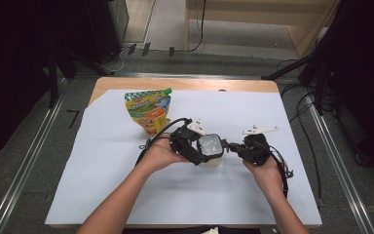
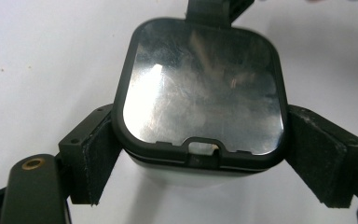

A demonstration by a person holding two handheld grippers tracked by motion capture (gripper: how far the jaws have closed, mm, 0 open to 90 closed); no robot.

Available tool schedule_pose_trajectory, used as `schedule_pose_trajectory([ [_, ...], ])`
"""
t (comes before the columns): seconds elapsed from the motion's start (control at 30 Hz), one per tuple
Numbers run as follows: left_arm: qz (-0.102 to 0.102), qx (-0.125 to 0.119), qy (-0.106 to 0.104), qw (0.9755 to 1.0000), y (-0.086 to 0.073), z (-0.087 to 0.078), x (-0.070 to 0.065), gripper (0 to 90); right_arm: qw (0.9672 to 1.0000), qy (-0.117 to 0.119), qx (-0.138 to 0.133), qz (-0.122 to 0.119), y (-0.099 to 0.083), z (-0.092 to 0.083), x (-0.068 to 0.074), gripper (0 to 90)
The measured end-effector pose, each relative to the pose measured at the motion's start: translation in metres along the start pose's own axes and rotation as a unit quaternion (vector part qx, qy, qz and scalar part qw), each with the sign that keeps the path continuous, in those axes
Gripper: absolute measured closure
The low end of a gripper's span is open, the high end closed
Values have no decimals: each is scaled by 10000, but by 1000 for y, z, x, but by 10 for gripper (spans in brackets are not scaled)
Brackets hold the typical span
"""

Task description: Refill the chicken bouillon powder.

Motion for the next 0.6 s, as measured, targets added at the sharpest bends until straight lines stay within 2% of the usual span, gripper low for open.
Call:
schedule_pose_trajectory([
  [0.03, 20, -45, 25, 10000, 1, -2, 0, 170, 10000, 2, -5, -9, 0, 0, 0, 900],
  [0.13, 176, 36, 59, 9998, 3, -3, -1, 178, 10000, 19, -3, 1, 0, 0, 1, 900],
  [0.4, 203, -12, 120, 9997, 12, -8, -1, 188, 10000, 38, -19, -13, 0, -1, 0, 900],
  [0.43, 115, -77, 23, 9999, 14, -10, -1, 208, 10000, 54, -18, -2, 0, -1, 0, 900],
  [0.47, -73, -244, -336, 9991, 18, -16, 0, 392, 10000, 24, -23, -12, 0, 0, 1, 900],
  [0.5, -73, -244, -336, 9991, 18, -16, 0, 448, 10000, 50, -23, -11, 0, -1, 1, 900],
  [0.53, -130, -331, -266, 9990, 24, -22, 1, 436, 9999, 121, -27, -6, 0, 0, 1, 900],
  [0.6, -82, -313, -295, 9990, 26, -23, 1, 442, 10000, 87, -21, -10, 0, 0, 3, 900],
])
Point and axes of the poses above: each handheld gripper's, and its own axes: z roughly forward along the jaws, y roughly out of its top, x roughly to its left, the point moved 4 cm from there along z, roughly forward along the jaws, and after that the axes turned 13 degrees about y, right-handed, at the moved point
